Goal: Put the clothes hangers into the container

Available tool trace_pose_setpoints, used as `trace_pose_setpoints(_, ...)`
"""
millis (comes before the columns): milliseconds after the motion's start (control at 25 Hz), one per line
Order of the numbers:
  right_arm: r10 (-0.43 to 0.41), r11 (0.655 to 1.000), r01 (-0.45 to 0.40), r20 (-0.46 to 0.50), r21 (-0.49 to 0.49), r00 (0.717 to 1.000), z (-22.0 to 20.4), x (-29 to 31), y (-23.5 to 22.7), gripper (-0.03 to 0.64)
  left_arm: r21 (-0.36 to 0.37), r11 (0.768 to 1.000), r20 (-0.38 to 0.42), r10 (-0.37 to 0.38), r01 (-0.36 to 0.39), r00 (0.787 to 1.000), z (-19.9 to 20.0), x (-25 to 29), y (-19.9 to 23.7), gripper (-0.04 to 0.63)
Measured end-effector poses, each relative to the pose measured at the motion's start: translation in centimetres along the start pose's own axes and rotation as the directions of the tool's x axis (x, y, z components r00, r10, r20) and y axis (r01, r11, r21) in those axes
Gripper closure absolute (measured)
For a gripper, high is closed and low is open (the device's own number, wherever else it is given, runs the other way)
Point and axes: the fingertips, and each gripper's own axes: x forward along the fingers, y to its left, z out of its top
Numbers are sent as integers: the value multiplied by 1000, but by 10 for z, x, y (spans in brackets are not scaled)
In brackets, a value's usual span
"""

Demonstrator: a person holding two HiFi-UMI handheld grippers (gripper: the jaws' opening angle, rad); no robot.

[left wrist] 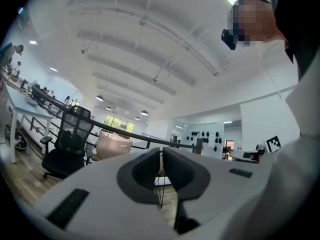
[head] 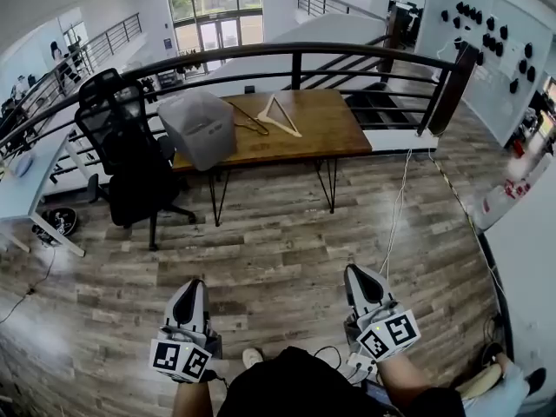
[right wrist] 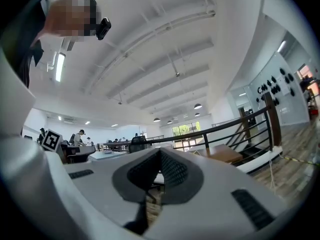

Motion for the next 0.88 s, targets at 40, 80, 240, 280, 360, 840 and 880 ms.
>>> trace_pose_setpoints(40,-7,1000,7,1,-1,1000,0,-5,-3,624,1,1000,-7,-5,5,1000,-2,1,-3,568)
trace_pose_setpoints(80,-17,1000,17,1,2,1000,0,-10,-7,624,3,1000,-13,-13,13,1000,-3,3,-8,568)
trace_pose_setpoints(240,-60,998,60,1,27,998,-1,-26,-24,624,12,999,-25,-45,46,999,-4,7,-29,568)
trace_pose_setpoints(280,-63,997,62,7,35,998,0,-30,-26,624,14,999,-28,-49,49,998,-5,7,-34,568)
trace_pose_setpoints(360,-60,997,58,27,47,998,4,-38,-29,621,18,999,-35,-50,51,998,-7,6,-43,566)
trace_pose_setpoints(840,0,1000,0,64,7,998,12,-59,-27,462,33,999,-35,-30,31,999,-16,-6,-77,516)
trace_pose_setpoints(880,1,1000,-1,65,1,998,12,-62,-29,413,38,999,-35,-31,32,999,-16,-7,-81,420)
